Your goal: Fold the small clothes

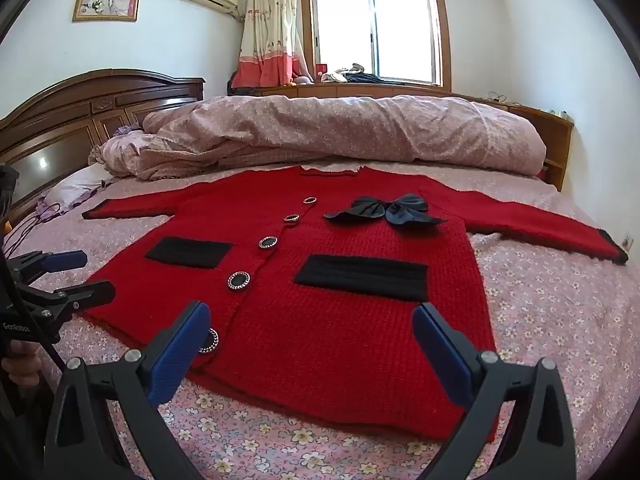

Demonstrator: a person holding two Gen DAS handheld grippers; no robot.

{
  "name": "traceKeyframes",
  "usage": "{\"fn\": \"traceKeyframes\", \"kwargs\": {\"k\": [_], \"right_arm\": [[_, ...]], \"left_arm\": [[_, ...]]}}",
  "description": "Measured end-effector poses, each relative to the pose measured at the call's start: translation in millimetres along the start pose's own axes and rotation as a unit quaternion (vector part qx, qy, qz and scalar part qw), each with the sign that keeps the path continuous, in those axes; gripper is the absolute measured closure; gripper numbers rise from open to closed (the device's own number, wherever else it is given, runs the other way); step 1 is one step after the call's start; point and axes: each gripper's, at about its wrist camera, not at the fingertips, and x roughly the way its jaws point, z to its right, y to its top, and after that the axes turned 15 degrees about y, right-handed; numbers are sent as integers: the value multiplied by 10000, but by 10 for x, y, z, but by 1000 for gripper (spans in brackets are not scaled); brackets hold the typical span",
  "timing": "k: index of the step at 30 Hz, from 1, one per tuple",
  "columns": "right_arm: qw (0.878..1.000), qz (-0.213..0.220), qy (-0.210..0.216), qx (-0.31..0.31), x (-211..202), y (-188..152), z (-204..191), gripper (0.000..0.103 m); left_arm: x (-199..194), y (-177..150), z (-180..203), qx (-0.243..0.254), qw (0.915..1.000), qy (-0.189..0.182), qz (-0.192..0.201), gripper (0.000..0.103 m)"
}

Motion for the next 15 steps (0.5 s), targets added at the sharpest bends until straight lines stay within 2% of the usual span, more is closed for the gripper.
{"fn": "traceKeyframes", "kwargs": {"k": [15], "right_arm": [[10000,17,-7,-51,18,-61,-6,0]], "left_arm": [[5,-10,-38,-37,10000,-7,-6,4]]}}
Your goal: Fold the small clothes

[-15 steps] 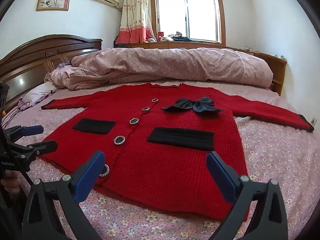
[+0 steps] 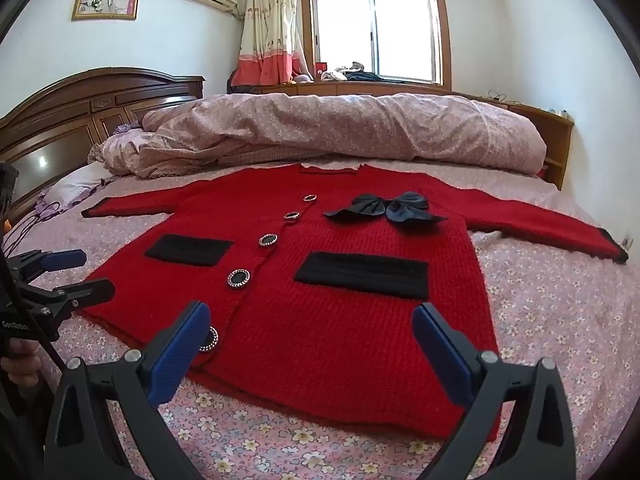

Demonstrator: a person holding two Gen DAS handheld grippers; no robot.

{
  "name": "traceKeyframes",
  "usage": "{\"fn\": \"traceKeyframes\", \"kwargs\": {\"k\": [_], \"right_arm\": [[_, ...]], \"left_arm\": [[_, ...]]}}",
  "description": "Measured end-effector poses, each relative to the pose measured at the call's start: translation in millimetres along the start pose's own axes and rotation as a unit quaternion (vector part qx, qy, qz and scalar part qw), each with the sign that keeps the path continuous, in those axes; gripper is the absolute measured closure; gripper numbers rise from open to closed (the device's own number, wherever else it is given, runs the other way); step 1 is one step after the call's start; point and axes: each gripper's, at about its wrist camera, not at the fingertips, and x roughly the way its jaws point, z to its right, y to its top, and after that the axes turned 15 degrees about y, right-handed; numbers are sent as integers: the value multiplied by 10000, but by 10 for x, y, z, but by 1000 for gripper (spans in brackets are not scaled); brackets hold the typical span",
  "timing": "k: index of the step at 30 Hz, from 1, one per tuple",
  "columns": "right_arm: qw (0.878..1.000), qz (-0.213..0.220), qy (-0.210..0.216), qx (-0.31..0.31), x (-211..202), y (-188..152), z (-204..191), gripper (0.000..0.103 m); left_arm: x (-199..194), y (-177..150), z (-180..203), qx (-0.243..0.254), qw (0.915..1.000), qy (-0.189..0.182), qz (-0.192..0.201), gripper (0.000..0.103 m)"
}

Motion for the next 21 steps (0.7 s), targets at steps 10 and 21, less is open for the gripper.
{"fn": "traceKeyframes", "kwargs": {"k": [10,21], "right_arm": [[10000,-28,25,91,-5,40,21,0],[9999,-70,43,95,25,23,3,0]], "left_arm": [[-21,-1,23,18,10000,22,-3,4],[-30,3,3,-24,10000,58,-12,4]]}}
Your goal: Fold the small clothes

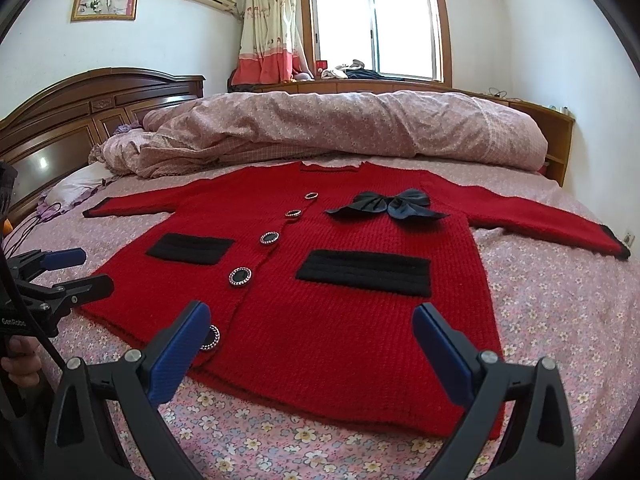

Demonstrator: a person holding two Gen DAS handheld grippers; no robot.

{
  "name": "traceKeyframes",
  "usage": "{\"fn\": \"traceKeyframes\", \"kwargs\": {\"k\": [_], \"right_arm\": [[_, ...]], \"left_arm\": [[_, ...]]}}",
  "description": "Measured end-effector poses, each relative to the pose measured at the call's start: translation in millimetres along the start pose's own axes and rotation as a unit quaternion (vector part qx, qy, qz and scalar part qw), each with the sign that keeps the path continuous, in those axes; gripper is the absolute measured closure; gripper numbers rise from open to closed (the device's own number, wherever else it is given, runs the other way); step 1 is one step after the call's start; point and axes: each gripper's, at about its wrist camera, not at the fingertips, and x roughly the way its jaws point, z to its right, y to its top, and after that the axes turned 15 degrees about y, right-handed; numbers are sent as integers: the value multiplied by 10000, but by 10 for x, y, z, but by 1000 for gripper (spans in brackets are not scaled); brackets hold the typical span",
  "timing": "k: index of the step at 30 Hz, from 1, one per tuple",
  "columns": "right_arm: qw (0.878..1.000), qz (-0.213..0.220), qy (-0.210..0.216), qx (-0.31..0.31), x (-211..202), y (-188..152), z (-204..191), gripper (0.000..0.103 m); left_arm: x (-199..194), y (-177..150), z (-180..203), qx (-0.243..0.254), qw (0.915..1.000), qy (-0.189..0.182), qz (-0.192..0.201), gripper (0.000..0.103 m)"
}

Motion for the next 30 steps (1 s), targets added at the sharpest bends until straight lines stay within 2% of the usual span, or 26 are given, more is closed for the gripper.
{"fn": "traceKeyframes", "kwargs": {"k": [30], "right_arm": [[10000,-23,23,10,-1,3,-9,0]], "left_arm": [[22,1,3,29,10000,-10,-13,4]]}}
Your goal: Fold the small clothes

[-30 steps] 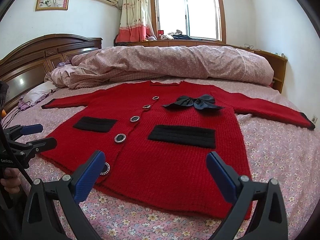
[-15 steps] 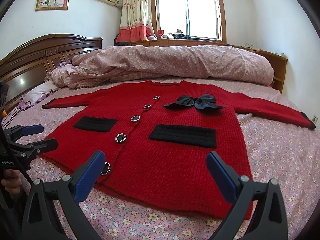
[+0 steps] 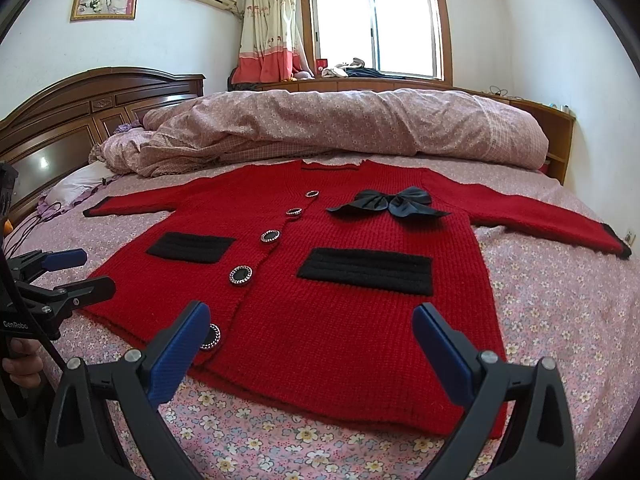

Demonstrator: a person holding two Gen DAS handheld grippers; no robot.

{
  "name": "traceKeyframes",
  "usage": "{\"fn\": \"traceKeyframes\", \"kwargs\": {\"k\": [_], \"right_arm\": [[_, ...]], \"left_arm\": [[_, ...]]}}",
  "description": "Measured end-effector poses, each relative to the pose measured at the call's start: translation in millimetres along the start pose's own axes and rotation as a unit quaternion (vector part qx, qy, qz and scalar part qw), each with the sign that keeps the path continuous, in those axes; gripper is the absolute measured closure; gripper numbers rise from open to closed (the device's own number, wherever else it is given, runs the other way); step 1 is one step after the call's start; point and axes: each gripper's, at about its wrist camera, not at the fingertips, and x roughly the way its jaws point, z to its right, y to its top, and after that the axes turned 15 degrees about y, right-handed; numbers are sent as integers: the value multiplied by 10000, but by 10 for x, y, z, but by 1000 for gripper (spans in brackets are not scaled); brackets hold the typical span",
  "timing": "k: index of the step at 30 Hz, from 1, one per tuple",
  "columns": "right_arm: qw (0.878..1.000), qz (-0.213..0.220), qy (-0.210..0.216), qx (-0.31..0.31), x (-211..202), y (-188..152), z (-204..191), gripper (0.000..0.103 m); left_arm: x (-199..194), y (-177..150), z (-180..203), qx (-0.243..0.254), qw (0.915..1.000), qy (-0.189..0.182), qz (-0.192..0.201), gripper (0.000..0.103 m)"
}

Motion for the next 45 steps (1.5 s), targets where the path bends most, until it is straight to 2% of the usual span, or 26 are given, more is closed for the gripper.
{"fn": "traceKeyframes", "kwargs": {"k": [37,45], "right_arm": [[10000,-19,30,36,15,-5,-1,0],[9993,32,262,256,201,199,-78,0]], "left_arm": [[31,10,-8,-41,9999,-64,-77,4],[113,100,-244,-314,9991,-21,-269,4]]}}
